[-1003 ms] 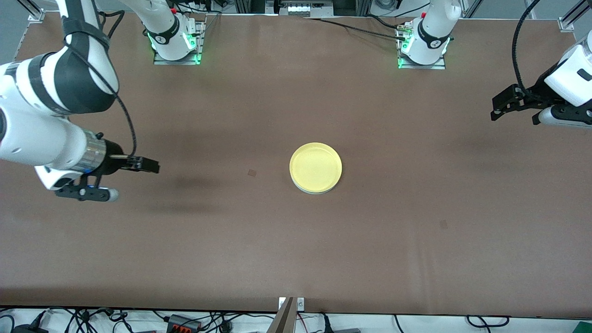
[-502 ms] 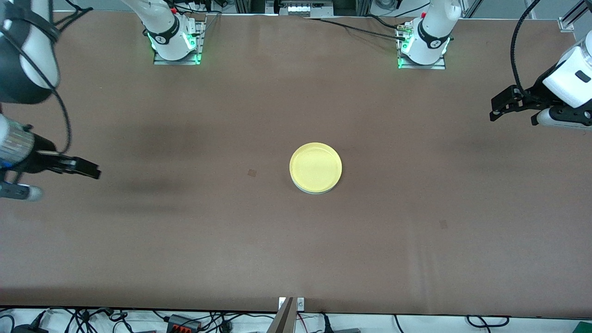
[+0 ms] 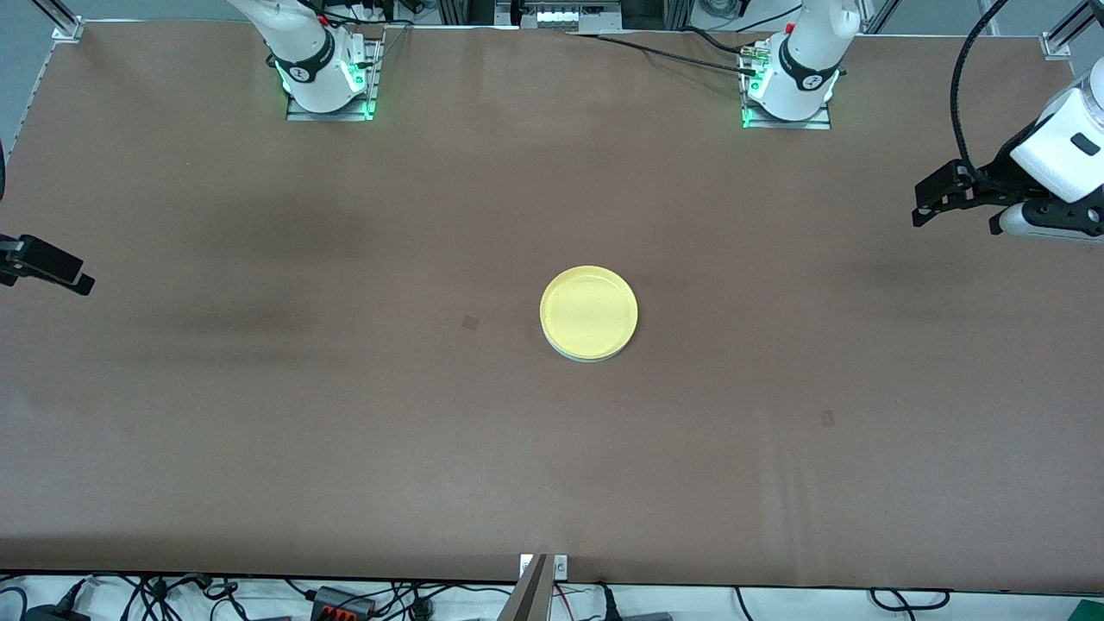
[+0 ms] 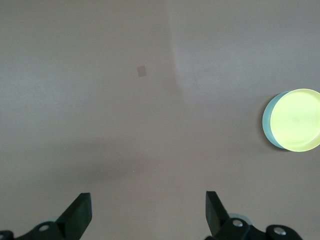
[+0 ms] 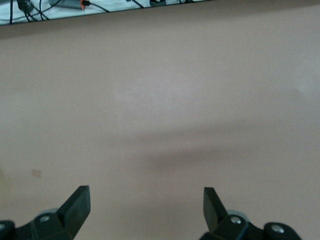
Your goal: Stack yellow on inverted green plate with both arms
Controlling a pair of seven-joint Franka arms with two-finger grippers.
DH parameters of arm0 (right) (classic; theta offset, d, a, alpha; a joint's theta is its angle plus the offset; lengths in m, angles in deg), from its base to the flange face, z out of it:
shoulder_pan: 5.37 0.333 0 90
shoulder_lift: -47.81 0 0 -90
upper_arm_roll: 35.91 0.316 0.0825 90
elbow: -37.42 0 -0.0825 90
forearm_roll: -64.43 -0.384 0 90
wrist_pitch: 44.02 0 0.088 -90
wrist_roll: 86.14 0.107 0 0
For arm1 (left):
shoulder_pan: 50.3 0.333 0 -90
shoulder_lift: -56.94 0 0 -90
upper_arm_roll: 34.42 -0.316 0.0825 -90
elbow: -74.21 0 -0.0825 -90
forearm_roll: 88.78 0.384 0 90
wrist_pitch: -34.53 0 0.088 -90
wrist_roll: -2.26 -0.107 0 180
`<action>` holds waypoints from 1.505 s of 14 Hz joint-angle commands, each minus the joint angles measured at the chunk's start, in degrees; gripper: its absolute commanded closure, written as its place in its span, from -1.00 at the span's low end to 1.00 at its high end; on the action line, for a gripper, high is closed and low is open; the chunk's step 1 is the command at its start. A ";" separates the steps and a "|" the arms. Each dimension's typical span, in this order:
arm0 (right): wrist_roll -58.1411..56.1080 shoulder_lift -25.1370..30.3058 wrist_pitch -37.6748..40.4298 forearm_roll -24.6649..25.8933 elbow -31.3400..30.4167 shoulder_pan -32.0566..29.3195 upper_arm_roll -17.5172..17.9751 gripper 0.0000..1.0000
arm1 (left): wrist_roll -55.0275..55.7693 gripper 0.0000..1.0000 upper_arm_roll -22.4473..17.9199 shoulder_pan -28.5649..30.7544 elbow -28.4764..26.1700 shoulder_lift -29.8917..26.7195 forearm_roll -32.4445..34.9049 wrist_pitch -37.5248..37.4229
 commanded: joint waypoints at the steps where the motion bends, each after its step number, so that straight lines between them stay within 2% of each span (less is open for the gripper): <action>1: -1.19 3.14 0.98 2.47 -4.11 -0.56 1.61 -1.00 | -0.52 -1.00 0.20 0.11 1.73 0.61 0.17 -1.17; 6: -1.36 11.84 -3.93 2.92 -17.64 -0.29 1.70 -1.00 | -0.52 -1.00 0.20 0.11 1.73 0.61 0.17 -1.17; 12: -1.97 17.48 -8.42 3.10 -27.05 -0.29 1.61 -1.00 | -0.52 -1.00 0.21 0.11 1.73 0.61 0.09 -1.25; 15: -1.98 17.13 -7.64 3.71 -25.31 -0.21 1.70 -1.00 | -0.52 -1.00 0.20 0.11 1.73 0.61 0.09 -1.25; 18: -2.06 15.29 -7.63 3.36 -21.09 -0.21 1.61 -1.00 | -0.52 -1.00 0.20 0.11 1.73 0.61 0.09 -1.34; 21: -1.62 14.76 -7.63 3.36 -21.09 -0.03 1.61 -1.00 | -0.70 -1.00 0.20 0.11 1.73 0.61 0.09 -1.34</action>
